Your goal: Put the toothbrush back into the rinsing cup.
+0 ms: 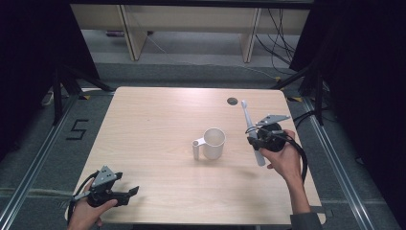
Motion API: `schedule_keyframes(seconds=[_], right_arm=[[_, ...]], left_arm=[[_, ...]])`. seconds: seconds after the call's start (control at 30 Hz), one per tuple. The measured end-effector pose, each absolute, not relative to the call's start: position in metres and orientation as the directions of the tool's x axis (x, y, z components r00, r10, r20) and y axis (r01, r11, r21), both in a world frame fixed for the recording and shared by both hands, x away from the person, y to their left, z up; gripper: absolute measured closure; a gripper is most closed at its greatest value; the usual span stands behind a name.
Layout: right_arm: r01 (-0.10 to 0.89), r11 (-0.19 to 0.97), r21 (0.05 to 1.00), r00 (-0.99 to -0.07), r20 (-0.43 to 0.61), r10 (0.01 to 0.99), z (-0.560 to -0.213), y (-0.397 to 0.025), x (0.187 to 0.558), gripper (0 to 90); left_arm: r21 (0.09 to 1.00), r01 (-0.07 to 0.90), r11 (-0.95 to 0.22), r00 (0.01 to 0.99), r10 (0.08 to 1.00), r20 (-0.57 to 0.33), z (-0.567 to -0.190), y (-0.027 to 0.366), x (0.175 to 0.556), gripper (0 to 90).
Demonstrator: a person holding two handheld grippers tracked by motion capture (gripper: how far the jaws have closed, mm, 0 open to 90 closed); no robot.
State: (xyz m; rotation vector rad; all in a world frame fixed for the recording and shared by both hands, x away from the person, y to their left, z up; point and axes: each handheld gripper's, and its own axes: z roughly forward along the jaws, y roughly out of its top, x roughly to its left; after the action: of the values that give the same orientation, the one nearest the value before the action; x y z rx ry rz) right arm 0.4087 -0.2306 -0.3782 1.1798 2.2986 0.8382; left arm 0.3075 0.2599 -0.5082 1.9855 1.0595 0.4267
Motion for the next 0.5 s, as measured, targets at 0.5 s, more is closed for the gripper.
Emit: schedule_keyframes(seconds=[0.5], right_arm=[[0.48, 0.384, 0.789, -0.572, -0.05, 0.818, -0.356, -0.211, 0.42, 66.7]], left_arm=[[0.785, 0.521, -0.337, 0.6, 0.798, -0.055, -0.508, 0.262, 0.308, 14.9]])
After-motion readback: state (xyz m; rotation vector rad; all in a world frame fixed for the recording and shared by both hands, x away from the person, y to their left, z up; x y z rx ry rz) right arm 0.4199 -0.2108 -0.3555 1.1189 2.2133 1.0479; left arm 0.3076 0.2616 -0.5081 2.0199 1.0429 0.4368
